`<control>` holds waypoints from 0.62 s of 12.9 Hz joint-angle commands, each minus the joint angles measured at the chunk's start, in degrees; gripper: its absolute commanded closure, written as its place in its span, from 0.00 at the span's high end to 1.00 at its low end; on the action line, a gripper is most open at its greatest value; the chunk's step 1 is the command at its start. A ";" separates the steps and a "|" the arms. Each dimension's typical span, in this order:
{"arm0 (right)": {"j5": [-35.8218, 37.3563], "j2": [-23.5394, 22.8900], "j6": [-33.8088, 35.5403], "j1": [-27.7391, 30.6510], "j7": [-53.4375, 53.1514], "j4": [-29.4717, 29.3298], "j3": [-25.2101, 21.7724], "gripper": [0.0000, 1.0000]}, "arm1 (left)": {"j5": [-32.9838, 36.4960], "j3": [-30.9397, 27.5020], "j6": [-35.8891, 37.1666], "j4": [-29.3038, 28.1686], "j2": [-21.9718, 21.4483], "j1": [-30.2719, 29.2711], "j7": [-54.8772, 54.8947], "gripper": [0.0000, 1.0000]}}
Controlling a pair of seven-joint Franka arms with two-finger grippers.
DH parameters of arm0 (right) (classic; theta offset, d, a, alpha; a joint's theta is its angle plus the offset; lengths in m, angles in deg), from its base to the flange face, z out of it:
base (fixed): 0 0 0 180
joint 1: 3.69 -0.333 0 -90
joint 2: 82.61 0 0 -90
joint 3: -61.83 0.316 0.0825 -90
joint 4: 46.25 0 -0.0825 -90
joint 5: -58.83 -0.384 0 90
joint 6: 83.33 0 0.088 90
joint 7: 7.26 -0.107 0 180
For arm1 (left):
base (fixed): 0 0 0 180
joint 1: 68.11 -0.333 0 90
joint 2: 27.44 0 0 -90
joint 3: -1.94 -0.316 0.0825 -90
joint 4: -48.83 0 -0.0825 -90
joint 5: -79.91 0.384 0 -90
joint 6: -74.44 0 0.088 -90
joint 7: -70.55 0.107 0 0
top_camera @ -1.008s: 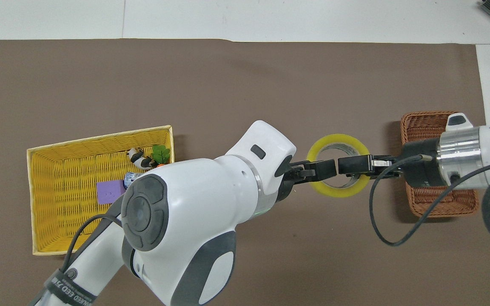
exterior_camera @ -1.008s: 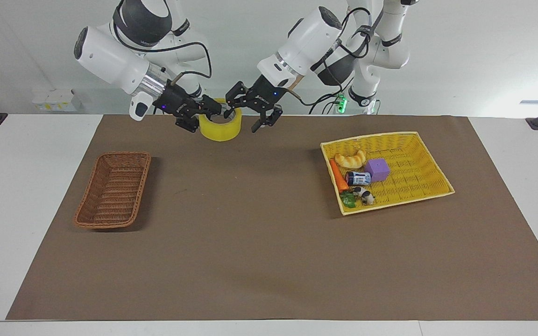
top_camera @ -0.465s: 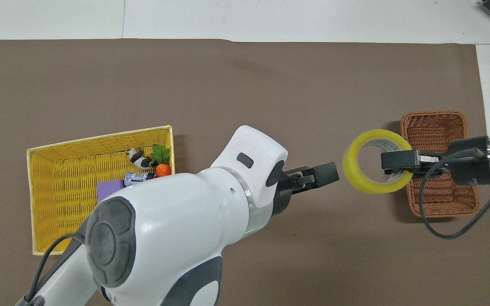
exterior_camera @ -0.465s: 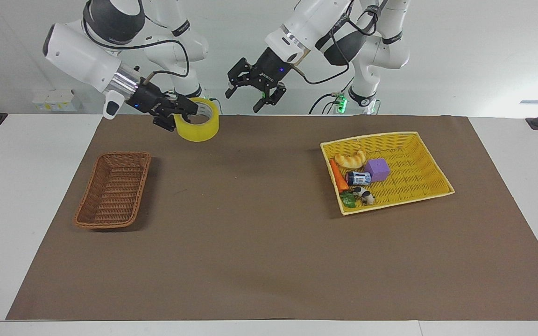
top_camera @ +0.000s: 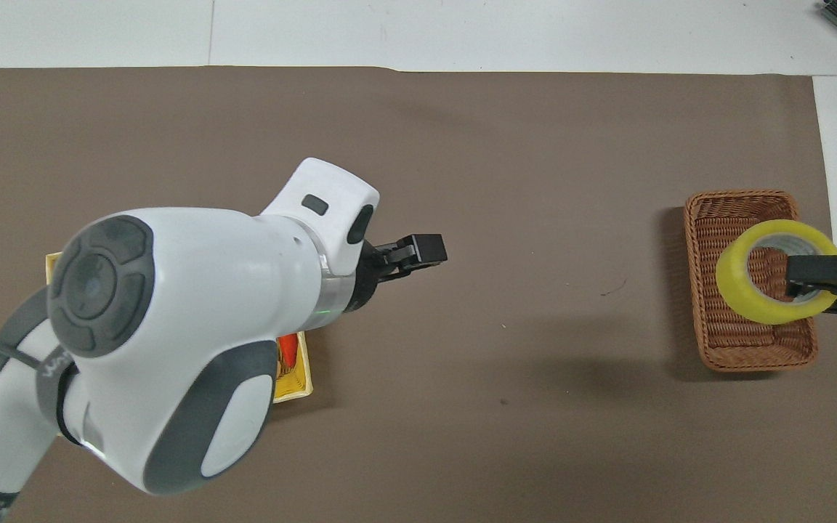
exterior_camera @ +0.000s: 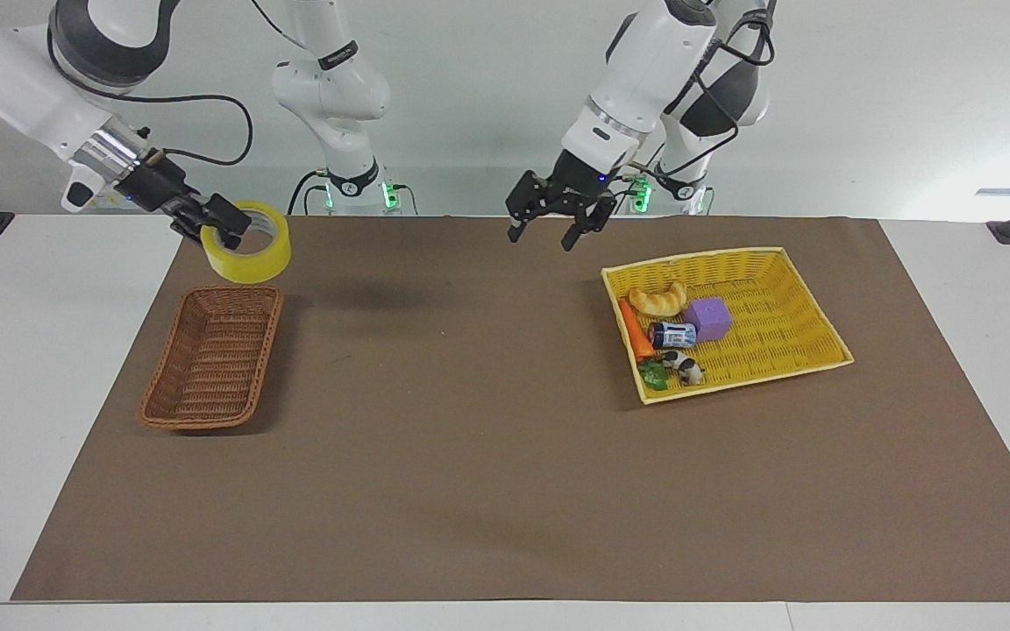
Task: Move tape to another basket
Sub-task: 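Lower the tape into the wicker basket while the left gripper withdraws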
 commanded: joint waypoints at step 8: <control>1.97 -17.17 -12.17 6.51 13.20 -2.48 0.74 0.00 | 12.90 0.39 9.84 0.44 -0.18 -21.27 21.51 1.00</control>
